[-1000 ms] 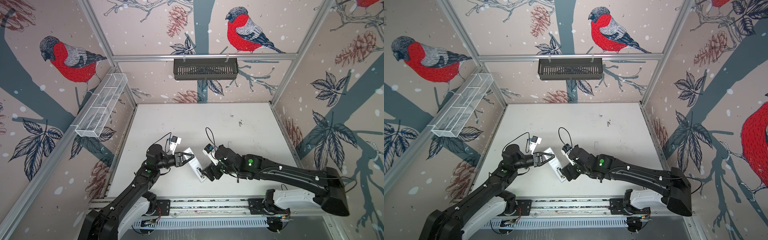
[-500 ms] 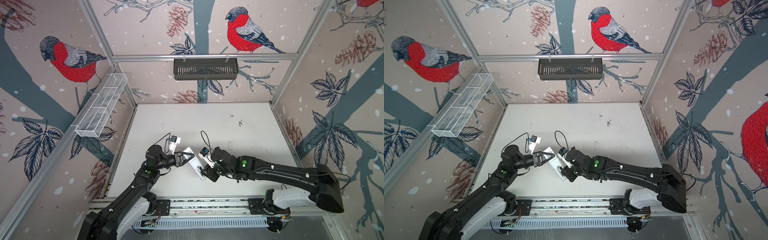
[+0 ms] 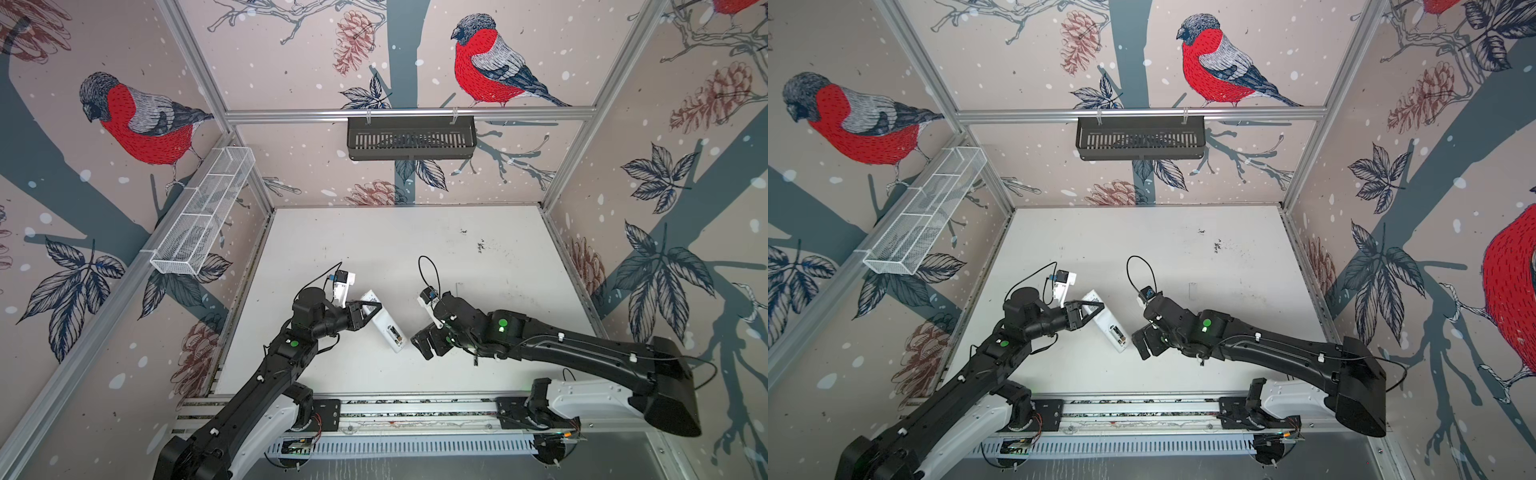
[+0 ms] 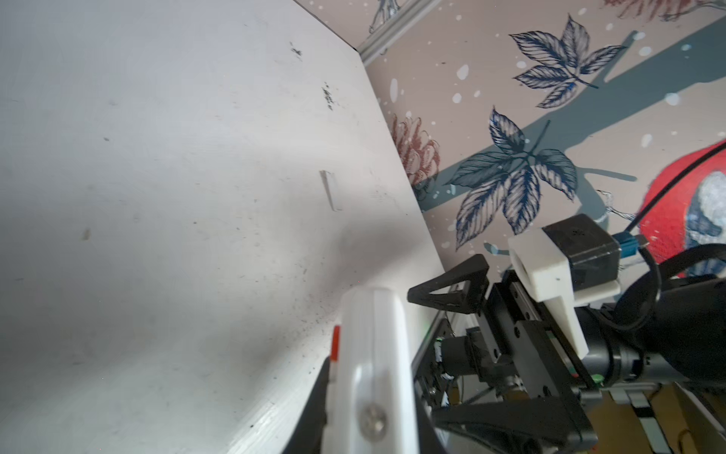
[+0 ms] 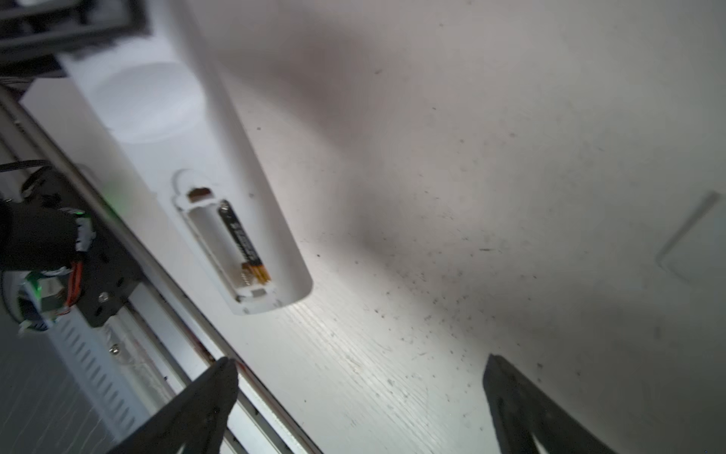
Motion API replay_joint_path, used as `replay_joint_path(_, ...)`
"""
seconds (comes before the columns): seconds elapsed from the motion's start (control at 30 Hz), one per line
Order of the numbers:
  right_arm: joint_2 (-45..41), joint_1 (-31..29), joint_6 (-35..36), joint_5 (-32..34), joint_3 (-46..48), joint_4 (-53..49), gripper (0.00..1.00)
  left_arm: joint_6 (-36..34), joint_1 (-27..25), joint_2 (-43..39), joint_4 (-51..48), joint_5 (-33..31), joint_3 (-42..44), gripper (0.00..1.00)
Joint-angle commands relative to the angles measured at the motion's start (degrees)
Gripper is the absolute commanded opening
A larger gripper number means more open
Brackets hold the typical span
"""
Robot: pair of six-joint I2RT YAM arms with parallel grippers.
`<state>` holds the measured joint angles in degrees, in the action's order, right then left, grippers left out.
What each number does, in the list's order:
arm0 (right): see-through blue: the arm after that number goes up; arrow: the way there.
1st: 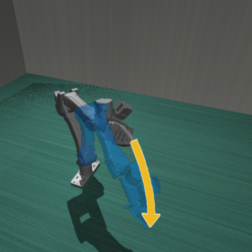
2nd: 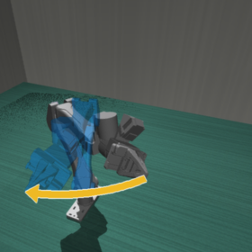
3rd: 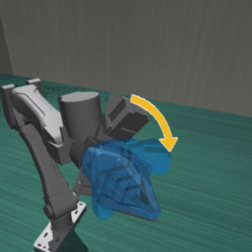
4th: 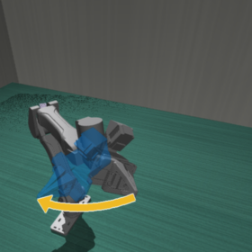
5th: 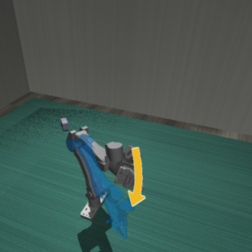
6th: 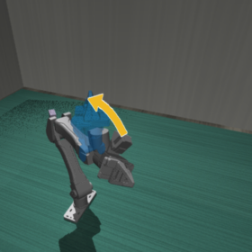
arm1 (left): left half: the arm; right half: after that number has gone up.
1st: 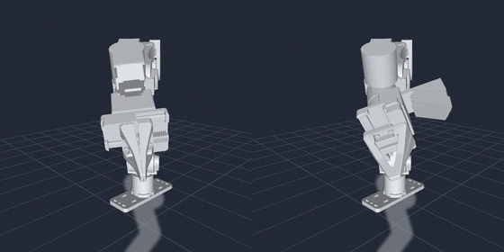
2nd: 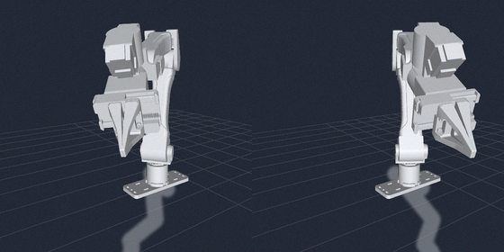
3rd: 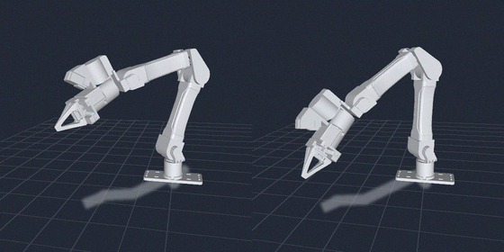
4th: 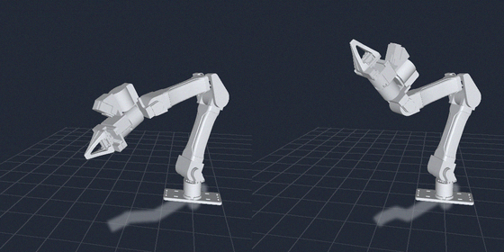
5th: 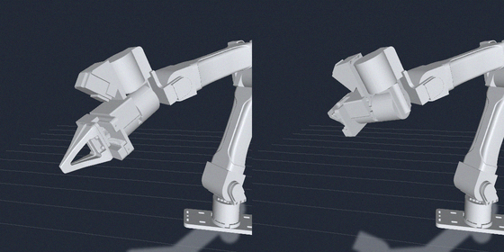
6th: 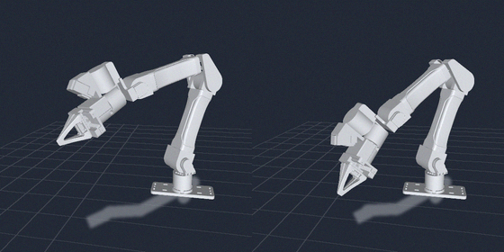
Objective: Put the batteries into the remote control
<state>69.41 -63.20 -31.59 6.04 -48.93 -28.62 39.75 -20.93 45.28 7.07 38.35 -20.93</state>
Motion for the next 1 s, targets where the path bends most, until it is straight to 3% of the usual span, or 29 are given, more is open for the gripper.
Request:
replay_joint_path(0.0, 0.4, 2.8, -12.1, 9.4, 0.7, -11.0, 0.96, -3.1, 0.1, -0.3, -3.5, -5.3, -0.5, 0.00)
replay_joint_path(0.1, 0.3, 5.2, -20.0, 11.6, 2.8, -16.1, 0.84, -3.2, -0.1, -0.1, -3.2, -5.0, -0.4, 0.00)
replay_joint_path(0.27, -3.4, 6.7, -26.9, 12.7, 8.1, -18.2, 0.73, -3.0, 0.0, 0.1, -2.3, -4.5, -0.2, 0.00)
replay_joint_path(0.7, -1.7, 11.0, -24.8, 5.5, 14.0, -13.3, 0.40, -2.5, 0.0, -0.3, -1.1, -2.9, 0.0, 0.00)
replay_joint_path(0.97, 2.1, 12.1, -22.3, 3.0, 15.2, -9.1, 0.32, -2.4, -0.2, -0.8, -1.0, -2.8, 0.1, 0.00)
